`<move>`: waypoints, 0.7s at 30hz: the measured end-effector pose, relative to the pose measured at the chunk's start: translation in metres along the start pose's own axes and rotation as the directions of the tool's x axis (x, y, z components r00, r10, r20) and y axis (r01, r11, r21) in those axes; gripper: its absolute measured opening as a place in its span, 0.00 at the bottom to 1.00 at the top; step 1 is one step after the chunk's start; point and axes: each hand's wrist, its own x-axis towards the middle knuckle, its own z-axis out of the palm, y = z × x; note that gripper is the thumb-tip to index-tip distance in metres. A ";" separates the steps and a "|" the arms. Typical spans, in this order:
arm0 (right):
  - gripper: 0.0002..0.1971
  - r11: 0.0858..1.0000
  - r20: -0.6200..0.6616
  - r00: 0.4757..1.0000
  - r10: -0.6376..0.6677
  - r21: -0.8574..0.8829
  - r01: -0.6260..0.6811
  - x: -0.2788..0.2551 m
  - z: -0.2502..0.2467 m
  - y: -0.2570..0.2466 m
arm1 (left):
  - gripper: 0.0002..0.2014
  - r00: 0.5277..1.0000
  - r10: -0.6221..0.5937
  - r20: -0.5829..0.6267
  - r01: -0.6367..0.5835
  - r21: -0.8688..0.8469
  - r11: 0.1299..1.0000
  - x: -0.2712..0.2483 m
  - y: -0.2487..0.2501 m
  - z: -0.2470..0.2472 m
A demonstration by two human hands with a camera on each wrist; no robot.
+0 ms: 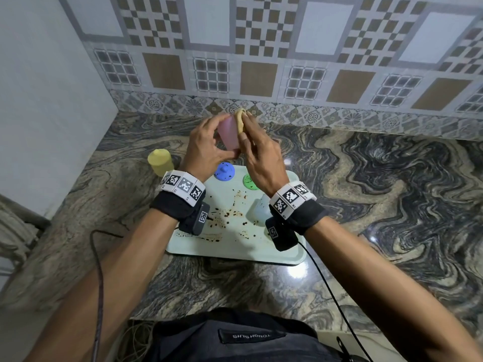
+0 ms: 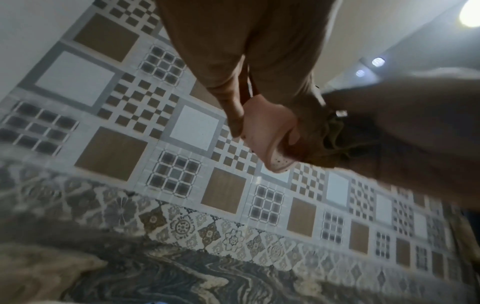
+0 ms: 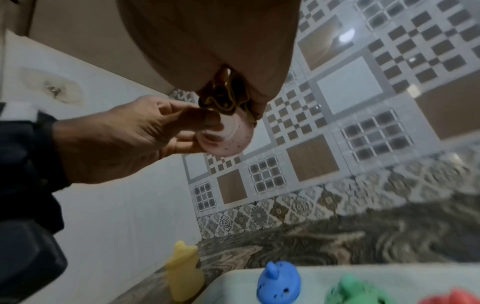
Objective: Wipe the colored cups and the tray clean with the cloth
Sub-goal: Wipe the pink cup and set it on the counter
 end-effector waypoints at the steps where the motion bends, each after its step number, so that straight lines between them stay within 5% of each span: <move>1: 0.23 0.999 -0.013 1.000 0.015 0.040 -0.015 0.000 0.002 0.003 | 0.39 1.000 0.009 0.001 -0.009 0.001 1.000 0.000 -0.001 -0.001; 6: 0.23 0.903 0.007 0.950 0.312 0.308 -0.299 0.009 -0.007 0.018 | 0.39 0.999 0.020 0.041 -0.017 -0.060 0.998 -0.008 -0.007 -0.005; 8: 0.21 0.942 -0.059 0.961 0.269 0.223 -0.250 0.008 -0.012 0.010 | 0.39 0.998 0.018 0.057 -0.016 -0.034 0.999 -0.009 -0.007 -0.005; 12: 0.22 0.999 0.020 0.999 0.032 0.025 -0.033 0.000 -0.008 0.001 | 0.40 0.995 0.053 0.084 -0.056 0.030 0.998 -0.008 -0.003 -0.003; 15: 0.21 0.966 -0.040 0.979 0.202 0.172 -0.192 0.004 0.000 0.009 | 0.40 0.992 0.089 0.084 -0.094 0.050 0.994 -0.010 -0.002 -0.002; 18: 0.21 0.850 0.043 0.926 0.376 0.381 -0.363 0.013 -0.006 0.018 | 0.41 0.996 0.071 0.063 -0.072 0.016 0.997 -0.014 -0.004 -0.003; 21: 0.20 0.886 -0.062 0.928 0.367 0.328 -0.329 0.012 -0.015 0.012 | 0.40 0.999 0.008 0.054 -0.005 -0.041 0.999 -0.014 -0.006 -0.003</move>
